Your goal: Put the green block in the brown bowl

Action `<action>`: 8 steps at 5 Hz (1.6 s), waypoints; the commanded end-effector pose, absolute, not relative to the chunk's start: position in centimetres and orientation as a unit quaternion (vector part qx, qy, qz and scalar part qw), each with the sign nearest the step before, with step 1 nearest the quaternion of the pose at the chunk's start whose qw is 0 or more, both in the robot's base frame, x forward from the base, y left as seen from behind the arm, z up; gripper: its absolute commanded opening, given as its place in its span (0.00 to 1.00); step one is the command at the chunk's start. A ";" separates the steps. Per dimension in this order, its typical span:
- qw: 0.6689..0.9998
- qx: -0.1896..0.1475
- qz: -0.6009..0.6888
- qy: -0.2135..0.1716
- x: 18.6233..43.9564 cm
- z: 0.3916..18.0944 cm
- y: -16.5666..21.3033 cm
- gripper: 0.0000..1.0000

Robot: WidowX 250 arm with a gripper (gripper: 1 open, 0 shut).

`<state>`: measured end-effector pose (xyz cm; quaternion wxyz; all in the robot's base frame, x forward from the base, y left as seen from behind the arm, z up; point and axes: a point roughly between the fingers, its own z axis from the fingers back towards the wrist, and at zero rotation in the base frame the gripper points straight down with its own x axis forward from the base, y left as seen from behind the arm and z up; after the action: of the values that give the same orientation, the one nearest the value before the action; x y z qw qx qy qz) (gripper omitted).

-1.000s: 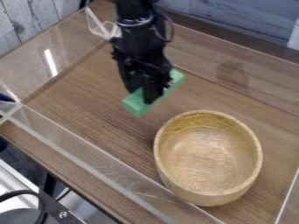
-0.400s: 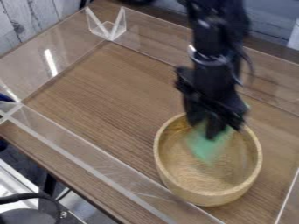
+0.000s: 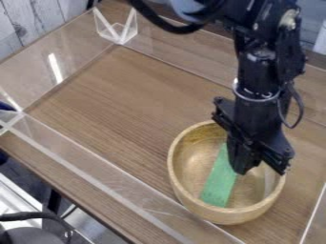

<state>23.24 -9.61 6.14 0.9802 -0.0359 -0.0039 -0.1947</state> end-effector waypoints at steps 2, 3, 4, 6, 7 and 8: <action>0.979 -0.041 -0.197 -0.017 23.8 6.7 -9.6 0.00; 0.979 -0.041 -0.197 -0.016 23.9 6.6 -9.5 0.00; 0.979 -0.042 -0.198 -0.015 23.9 6.6 -9.4 0.00; 0.979 -0.044 -0.200 -0.015 24.0 6.8 -9.3 0.00; 0.978 -0.045 -0.201 -0.015 24.0 6.8 -9.2 0.00; 0.978 -0.046 -0.201 -0.015 24.1 6.9 -9.1 0.00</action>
<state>23.26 -9.05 5.89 0.9778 -0.0429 0.0057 -0.2048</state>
